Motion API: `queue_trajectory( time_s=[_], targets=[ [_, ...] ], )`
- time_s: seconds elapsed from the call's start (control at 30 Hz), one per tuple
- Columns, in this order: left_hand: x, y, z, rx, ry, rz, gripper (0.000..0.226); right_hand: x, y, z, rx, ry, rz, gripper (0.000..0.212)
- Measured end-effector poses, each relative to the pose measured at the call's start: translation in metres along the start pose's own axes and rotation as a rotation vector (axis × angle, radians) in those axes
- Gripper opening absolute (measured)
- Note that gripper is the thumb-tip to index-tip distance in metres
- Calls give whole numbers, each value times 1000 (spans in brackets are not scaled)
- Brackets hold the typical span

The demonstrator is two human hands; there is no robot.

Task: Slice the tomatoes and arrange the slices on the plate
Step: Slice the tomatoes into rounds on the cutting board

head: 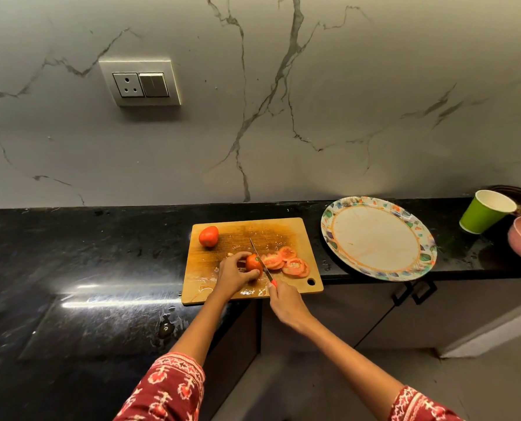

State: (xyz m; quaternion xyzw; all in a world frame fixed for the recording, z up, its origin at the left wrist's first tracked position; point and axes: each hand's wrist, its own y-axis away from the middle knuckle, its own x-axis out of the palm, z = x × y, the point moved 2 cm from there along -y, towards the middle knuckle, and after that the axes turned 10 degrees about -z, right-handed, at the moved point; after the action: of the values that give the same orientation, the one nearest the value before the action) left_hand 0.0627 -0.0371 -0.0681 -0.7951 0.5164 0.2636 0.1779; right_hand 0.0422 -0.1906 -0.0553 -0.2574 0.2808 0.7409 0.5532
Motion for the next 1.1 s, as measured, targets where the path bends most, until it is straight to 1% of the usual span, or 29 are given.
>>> queue_trajectory(
  time_s=[0.2, 0.37, 0.53, 0.67, 0.77, 0.9, 1.1],
  targets=[
    [-2, -1, 3, -9, 22, 3, 48, 2, 0, -1, 20, 51, -5, 27],
    [-2, -2, 3, -2, 32, 24, 48, 0, -9, 5, -3, 61, 2, 25],
    [1, -2, 5, 7, 63, 24, 48, -2, -18, 10, 9, 67, 24, 33],
    [0, -1, 7, 9, 79, 15, 49, -4, -11, 4, -19, 47, 31, 26],
    [-2, -1, 4, 9, 123, 28, 49, -2, -10, 0, -44, 39, 29, 29],
    [-6, 0, 7, -25, 195, 18, 48, 0, -13, 10, -33, 48, 54, 28],
    [-6, 1, 5, -30, 203, -1, 49, 5, -18, 12, -19, 29, 29, 26]
  ],
)
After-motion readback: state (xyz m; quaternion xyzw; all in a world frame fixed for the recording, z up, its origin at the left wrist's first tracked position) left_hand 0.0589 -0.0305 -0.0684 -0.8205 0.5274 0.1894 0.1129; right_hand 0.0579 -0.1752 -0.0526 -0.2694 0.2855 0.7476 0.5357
